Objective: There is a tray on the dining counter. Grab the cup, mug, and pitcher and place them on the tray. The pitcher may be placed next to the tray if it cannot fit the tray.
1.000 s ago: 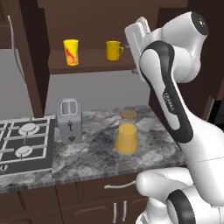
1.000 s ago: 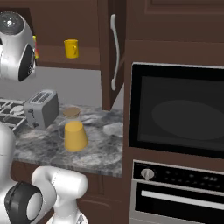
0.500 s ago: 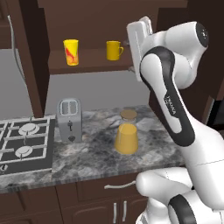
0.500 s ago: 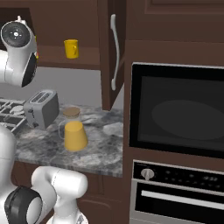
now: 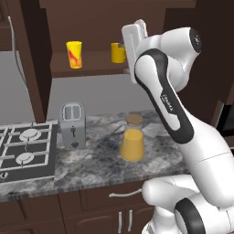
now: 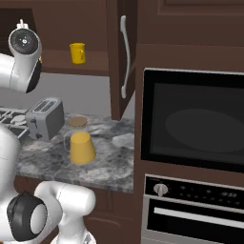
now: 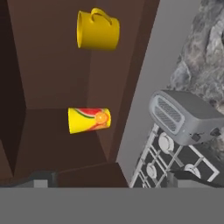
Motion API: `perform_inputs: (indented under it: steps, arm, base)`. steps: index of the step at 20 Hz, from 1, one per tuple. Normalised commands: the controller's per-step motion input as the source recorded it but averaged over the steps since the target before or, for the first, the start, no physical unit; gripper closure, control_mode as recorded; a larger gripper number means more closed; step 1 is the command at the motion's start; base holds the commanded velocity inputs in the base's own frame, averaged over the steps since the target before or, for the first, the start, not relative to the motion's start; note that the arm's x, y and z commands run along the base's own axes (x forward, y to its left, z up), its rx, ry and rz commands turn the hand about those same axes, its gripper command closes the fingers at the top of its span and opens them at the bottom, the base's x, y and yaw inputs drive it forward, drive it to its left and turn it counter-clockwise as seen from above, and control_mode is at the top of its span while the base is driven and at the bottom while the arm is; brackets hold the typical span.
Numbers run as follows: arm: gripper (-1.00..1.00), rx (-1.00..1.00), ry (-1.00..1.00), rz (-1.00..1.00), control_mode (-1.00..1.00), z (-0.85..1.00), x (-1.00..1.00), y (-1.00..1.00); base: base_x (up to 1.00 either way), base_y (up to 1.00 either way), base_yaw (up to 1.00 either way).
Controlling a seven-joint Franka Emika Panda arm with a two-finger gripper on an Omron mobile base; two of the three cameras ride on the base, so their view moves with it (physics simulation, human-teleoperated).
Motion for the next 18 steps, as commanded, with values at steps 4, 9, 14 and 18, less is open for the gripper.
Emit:
perform_inputs:
  steps: [4,9,14,18]
  arm:
    - [-1.0,0.01,-0.01,0.05,-1.0,0.0,0.34,0.25]
    - [-1.0,0.0,0.0,0.02,-1.0,0.0,0.45,0.27]
    - [-1.0,0.0,0.0,0.0,-1.0,0.0,0.47,0.24]
    - [-1.0,0.0,0.0,0.01,-1.0,0.0,0.48,0.23]
  base:
    - [0.0,0.0,0.0]
    - [0.0,0.0,0.0]
    - [0.0,0.0,0.0]
    - [0.0,0.0,0.0]
